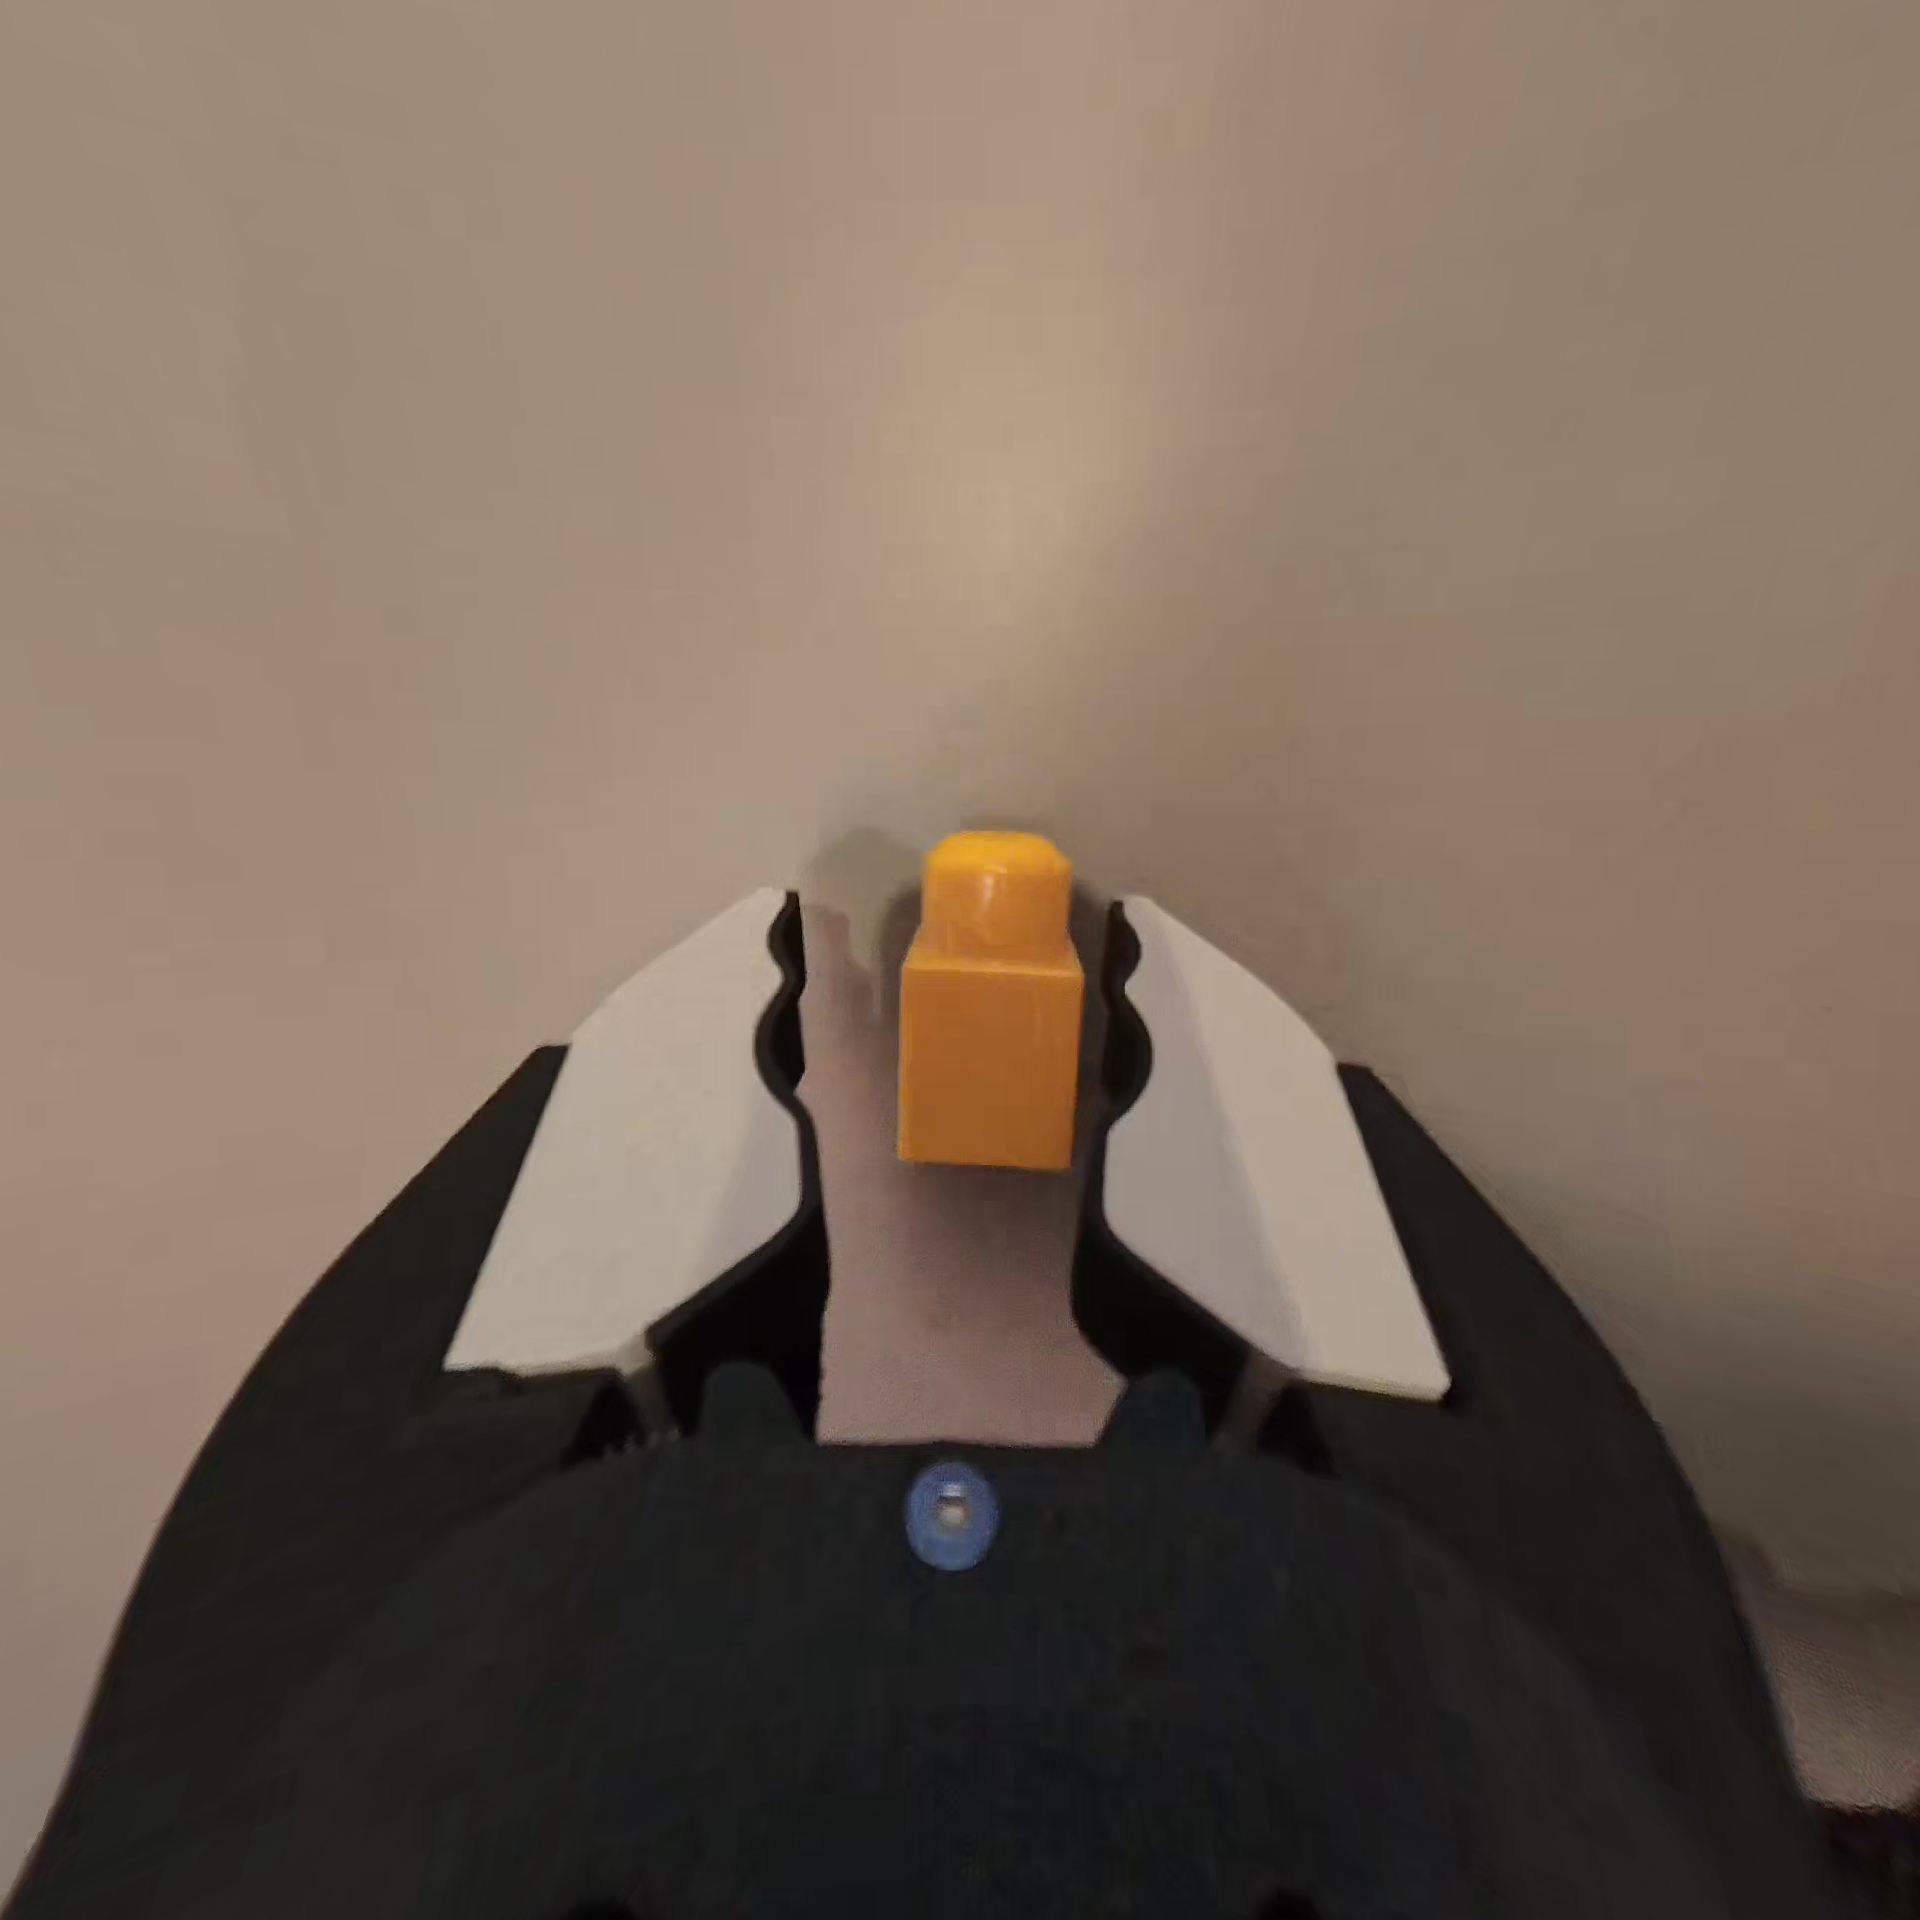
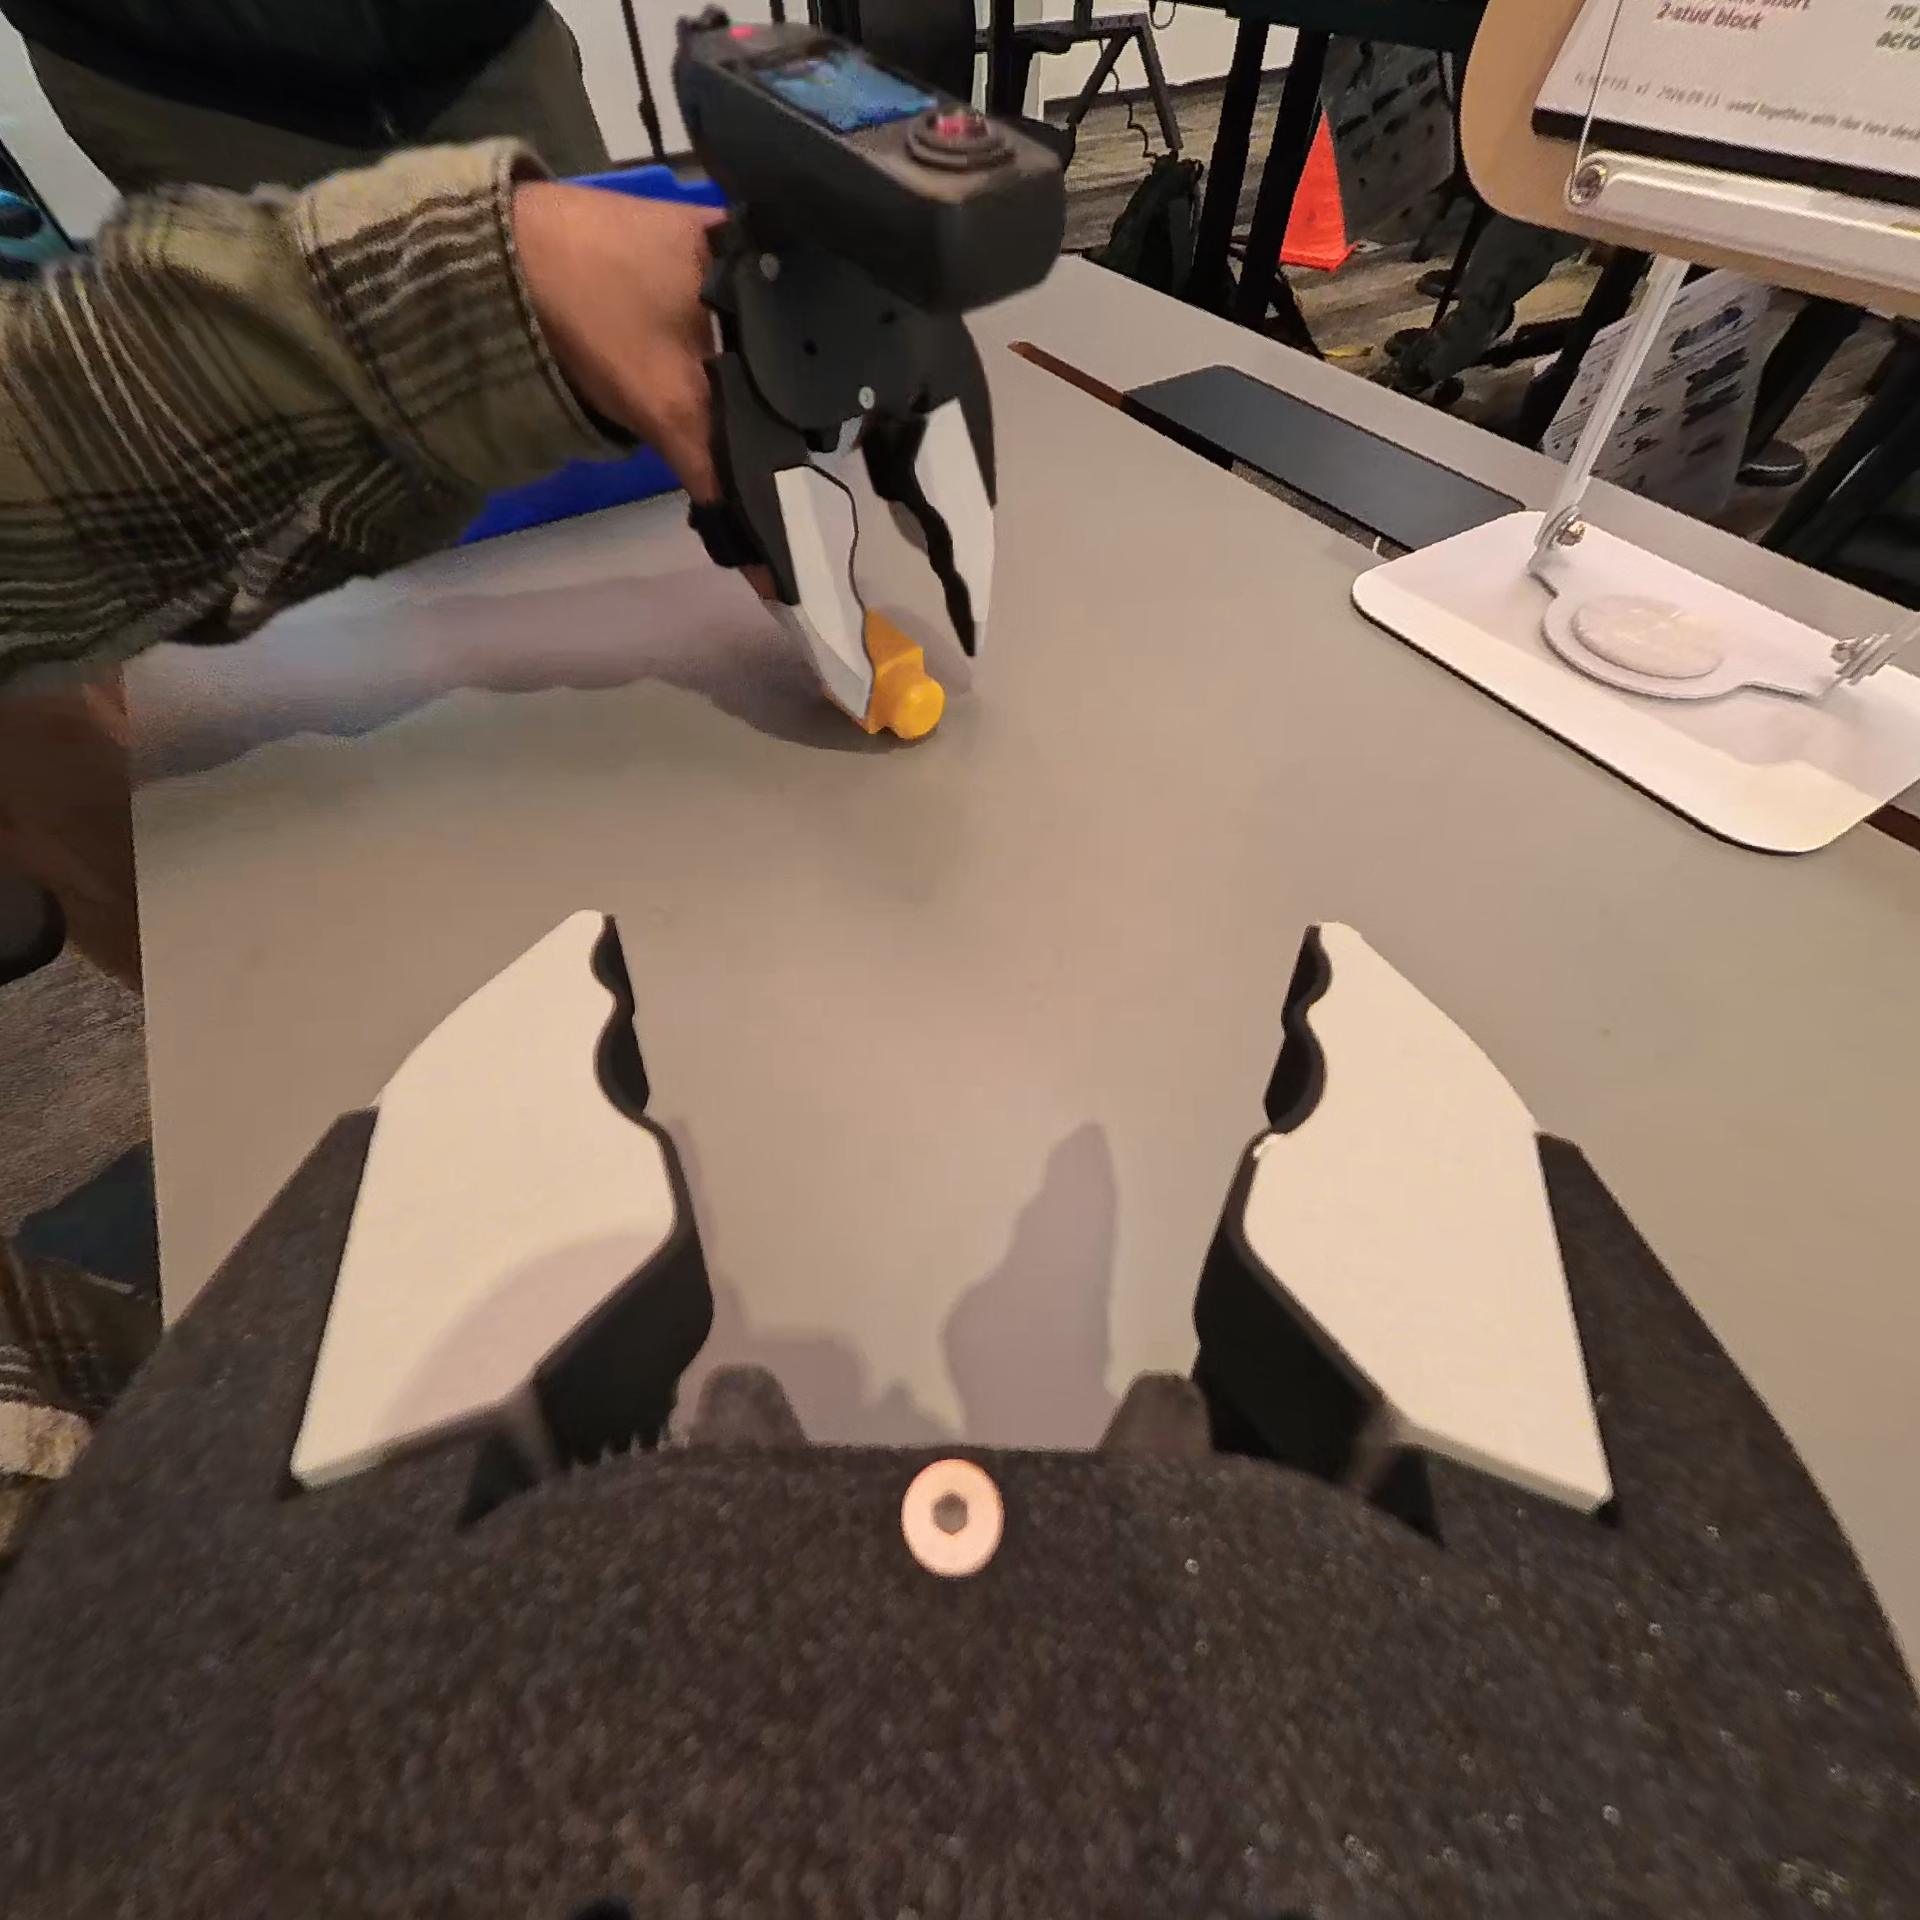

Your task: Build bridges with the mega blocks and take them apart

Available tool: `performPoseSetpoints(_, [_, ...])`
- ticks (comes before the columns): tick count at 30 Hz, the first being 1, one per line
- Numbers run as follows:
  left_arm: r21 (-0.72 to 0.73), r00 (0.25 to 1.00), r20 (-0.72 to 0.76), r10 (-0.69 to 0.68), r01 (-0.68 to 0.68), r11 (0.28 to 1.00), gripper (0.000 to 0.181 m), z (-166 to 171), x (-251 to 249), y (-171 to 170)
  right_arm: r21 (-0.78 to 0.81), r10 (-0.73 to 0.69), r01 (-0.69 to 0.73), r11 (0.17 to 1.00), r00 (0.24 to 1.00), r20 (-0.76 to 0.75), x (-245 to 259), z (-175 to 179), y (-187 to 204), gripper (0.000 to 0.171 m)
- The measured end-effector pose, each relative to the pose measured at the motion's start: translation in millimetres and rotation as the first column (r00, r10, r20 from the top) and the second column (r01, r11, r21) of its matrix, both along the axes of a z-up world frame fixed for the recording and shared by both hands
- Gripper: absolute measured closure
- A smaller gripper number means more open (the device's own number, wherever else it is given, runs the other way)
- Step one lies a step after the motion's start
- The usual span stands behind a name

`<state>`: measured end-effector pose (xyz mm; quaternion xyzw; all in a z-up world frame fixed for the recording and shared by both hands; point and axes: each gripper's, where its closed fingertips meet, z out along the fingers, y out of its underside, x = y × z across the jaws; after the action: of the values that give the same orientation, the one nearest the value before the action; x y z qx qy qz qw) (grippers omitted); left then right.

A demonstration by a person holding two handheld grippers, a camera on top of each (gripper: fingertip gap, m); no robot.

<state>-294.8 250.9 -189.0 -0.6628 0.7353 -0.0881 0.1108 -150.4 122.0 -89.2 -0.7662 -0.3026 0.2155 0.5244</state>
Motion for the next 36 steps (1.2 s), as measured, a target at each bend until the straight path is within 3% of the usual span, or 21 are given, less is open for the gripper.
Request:
performPoseSetpoints(1, [0.004, 0.998, -0.056, -0.029, 0.030, 1.000, 0.127, 0.7, -1.4, -2.7, 0.002, -0.001, 0.001, 1.000, 1.000, -0.001, 0.6, 0.6, -0.6, 0.054])
performPoseSetpoints(7, [-0.044, 0.907, -0.390, -0.158, 0.153, 0.987, 0.137, 3.5, -9.0, -20.5, 0.012, -0.006, 0.007, 1.000, 1.000, -0.004, 3.8, 4.5, -2.2, 0.054])
performPoseSetpoints(20, [-0.015, 0.789, -0.594, -0.159, 0.187, 0.982, 0.144, -2.2, -2.1, -12.2, 0.022, 0.001, -0.001, 1.000, 1.000, -0.005, 3.8, 7.6, -4.8, 0.054])
performPoseSetpoints(31, [-0.029, 0.767, -0.624, -0.150, 0.169, 0.985, 0.151, -16.6, -9.4, -7.5, 0.025, 0.002, -0.002, 1.000, 1.000, -0.006, 3.6, 9.1, -6.1, 0.054])
performPoseSetpoints(34, [-0.012, 0.806, -0.568, -0.168, 0.196, 0.981, 0.152, -15.7, -1.5, -4.6, 0.028, 0.002, -0.001, 1.000, 1.000, -0.007, 3.6, 9.0, -6.1, 0.054])
performPoseSetpoints(36, [-0.008, 0.877, -0.439, -0.194, 0.212, 0.977, 0.152, -13.7, 12.4, -5.9, 0.021, 0.000, 0.000, 1.000, 1.000, -0.010, 4.5, 8.5, -5.1, 0.054])
